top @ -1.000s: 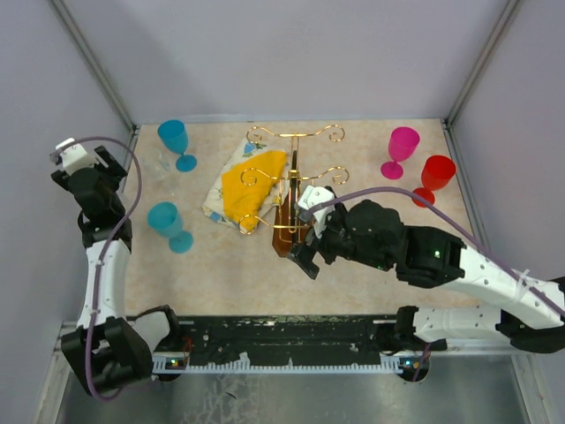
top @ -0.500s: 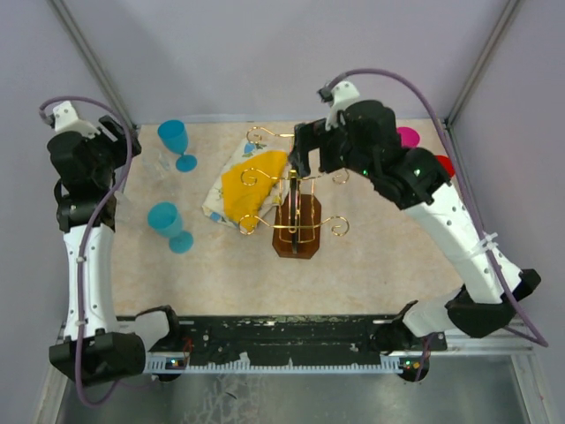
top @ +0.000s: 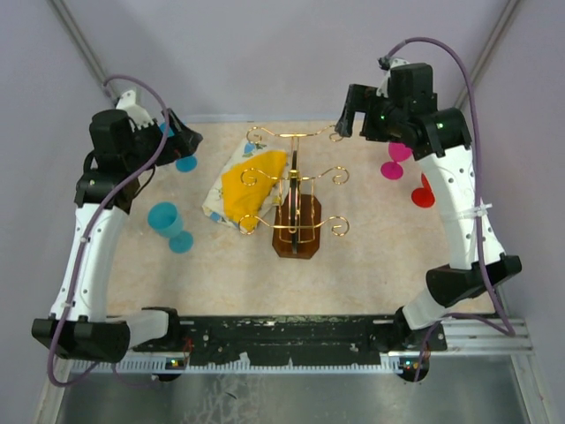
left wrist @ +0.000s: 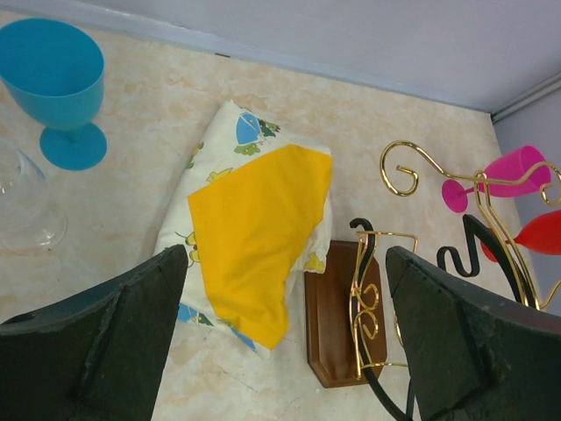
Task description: Take the wine glass off the wine glass rack
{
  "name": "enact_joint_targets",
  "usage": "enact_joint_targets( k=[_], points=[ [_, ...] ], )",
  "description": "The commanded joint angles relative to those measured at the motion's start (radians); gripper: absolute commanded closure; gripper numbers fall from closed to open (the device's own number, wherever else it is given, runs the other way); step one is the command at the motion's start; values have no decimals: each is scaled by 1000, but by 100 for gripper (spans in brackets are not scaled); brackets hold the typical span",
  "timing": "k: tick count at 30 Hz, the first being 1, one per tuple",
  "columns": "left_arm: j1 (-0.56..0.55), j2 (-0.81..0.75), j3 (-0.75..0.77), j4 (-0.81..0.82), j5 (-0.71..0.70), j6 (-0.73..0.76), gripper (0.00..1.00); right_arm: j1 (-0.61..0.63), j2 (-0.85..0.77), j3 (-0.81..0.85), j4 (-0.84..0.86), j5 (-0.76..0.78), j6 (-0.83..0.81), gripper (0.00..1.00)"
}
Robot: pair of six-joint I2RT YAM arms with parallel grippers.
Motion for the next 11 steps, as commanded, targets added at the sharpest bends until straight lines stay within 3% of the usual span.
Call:
enact_joint_targets(
  k=[1,11],
  points=[
    [-12,57,132,-116,31,9,0,-4,-43,-2,53,-2,-29,1],
    [-32,133,176,-143,110,-1,0,-7,-26,-19,127,29,0,1]
  ],
)
